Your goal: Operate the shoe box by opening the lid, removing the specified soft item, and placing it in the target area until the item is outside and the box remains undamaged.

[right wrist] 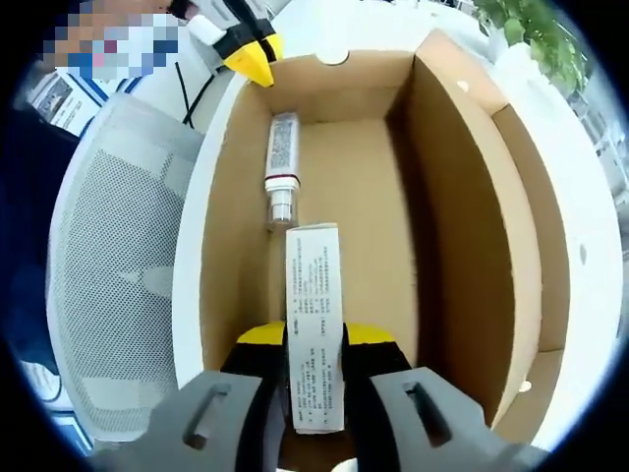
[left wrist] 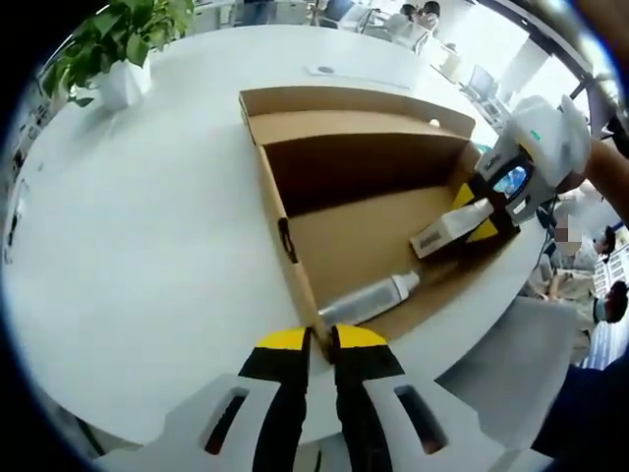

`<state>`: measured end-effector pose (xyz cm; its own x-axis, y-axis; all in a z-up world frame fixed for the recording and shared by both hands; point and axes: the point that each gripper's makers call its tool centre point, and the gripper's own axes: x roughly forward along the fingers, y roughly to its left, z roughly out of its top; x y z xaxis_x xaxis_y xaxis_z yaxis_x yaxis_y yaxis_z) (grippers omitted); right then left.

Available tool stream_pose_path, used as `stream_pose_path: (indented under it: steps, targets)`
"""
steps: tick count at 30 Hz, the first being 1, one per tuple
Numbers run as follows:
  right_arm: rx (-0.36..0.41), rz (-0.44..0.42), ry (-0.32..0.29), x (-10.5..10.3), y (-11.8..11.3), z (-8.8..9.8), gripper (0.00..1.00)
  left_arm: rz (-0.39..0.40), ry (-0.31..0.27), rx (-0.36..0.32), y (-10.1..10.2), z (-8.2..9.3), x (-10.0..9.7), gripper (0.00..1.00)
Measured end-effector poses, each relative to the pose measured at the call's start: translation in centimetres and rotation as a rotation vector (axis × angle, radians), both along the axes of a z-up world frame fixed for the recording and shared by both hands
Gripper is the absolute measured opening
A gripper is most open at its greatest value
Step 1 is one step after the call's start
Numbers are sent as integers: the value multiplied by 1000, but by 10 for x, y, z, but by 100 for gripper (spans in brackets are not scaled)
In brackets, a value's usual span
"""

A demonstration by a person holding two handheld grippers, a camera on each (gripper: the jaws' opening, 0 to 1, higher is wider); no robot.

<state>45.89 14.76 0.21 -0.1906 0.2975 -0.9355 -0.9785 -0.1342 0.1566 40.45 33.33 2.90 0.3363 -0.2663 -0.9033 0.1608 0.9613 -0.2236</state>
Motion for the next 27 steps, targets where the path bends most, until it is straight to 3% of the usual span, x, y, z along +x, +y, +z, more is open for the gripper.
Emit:
stream_pose_path:
  steps: [10,27]
  targets:
    - [44,-13,-36,18,-4,51,17,-3,-4,5,0,0,0,6]
    - [28,-13,-81,37,-30,95,17,-3,2,-1,1,0,0,6]
